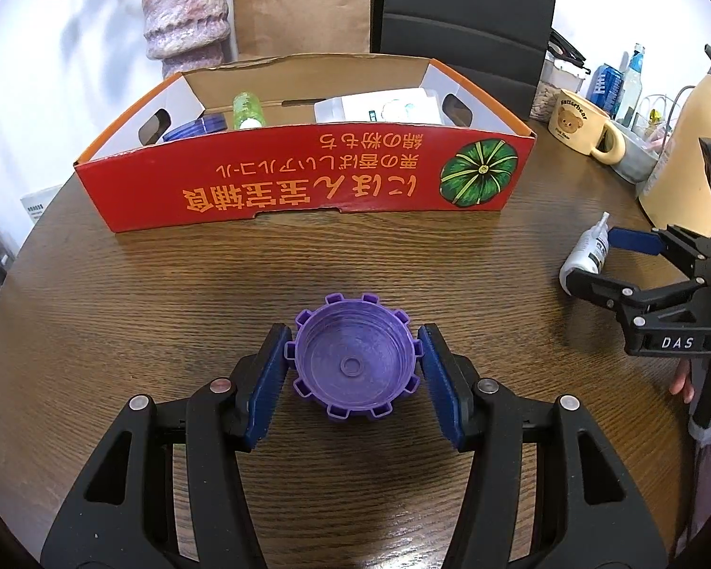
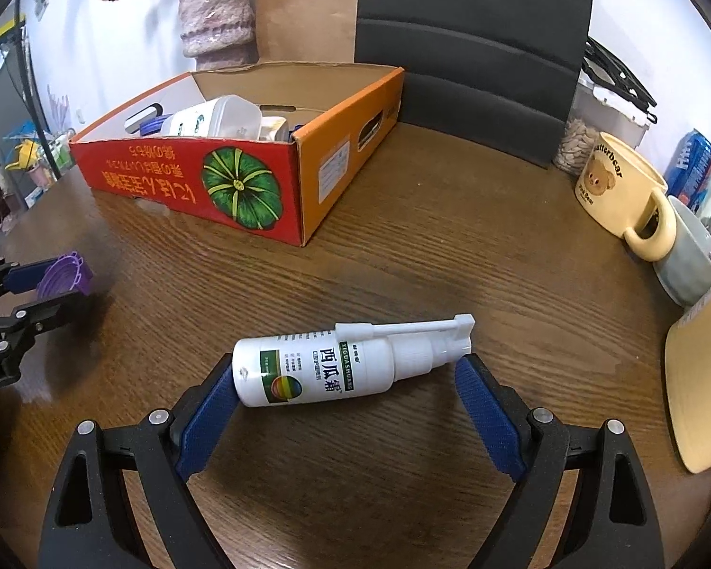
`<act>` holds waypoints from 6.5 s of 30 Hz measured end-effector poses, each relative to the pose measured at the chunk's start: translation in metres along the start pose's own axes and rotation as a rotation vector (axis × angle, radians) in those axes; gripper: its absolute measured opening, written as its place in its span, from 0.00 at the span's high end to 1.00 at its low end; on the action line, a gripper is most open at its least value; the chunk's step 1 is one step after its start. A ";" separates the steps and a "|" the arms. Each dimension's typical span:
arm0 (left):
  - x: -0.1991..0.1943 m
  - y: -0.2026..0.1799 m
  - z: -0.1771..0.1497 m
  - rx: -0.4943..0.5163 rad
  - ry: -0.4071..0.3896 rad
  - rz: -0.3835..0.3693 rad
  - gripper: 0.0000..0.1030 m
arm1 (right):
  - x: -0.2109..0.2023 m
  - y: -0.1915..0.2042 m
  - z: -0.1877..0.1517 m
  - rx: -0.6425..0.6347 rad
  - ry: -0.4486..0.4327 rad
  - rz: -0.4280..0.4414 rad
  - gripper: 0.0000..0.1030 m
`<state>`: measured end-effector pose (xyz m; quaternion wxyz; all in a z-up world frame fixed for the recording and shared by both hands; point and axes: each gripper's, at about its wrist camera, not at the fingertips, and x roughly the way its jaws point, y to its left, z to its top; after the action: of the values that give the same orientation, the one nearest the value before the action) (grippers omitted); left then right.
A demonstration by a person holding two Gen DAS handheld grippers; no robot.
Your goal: Organize rigid objects
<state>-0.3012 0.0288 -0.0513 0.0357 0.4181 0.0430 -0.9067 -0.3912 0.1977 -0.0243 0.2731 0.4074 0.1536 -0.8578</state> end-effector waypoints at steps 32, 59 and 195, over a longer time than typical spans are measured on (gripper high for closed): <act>-0.003 0.005 0.000 -0.008 -0.002 -0.011 0.50 | -0.032 0.000 -0.002 -0.021 -0.075 -0.043 0.10; -0.003 0.007 0.003 -0.012 -0.006 -0.009 0.50 | 0.014 -0.010 0.021 -0.019 -0.032 -0.010 0.00; -0.138 0.089 0.010 -0.002 -0.456 0.126 0.00 | -0.125 0.151 0.035 0.108 -0.455 -0.139 0.00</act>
<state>-0.2101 -0.0565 0.0563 0.1015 0.2043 0.0083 -0.9736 -0.2581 0.1021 0.0888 0.2186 0.2063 0.0698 -0.9512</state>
